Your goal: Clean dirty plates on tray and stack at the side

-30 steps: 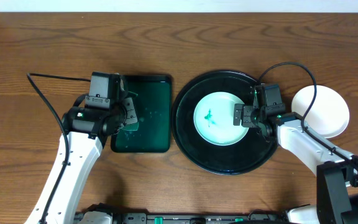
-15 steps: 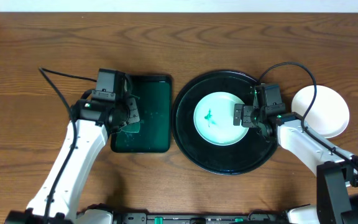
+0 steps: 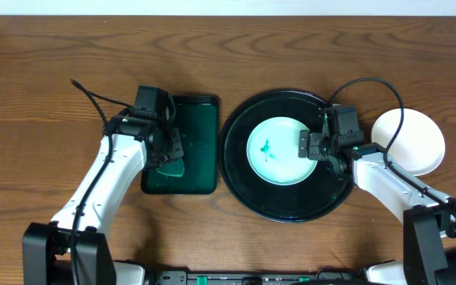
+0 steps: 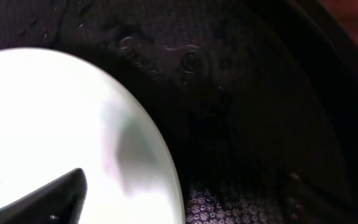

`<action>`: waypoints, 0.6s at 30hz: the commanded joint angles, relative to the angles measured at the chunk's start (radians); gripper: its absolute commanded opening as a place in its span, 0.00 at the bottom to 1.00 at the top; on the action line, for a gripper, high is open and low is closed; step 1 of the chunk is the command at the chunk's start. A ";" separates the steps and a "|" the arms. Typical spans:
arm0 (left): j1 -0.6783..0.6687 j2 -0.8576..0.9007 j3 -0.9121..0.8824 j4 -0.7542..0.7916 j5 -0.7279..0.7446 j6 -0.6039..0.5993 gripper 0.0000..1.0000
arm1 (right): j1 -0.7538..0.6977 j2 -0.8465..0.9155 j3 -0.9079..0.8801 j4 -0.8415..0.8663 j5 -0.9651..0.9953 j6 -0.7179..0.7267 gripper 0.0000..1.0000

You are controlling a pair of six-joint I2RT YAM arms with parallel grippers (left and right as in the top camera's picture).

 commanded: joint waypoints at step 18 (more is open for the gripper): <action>-0.003 0.001 0.004 0.000 0.005 -0.002 0.07 | 0.008 0.007 -0.021 -0.050 -0.005 0.000 0.07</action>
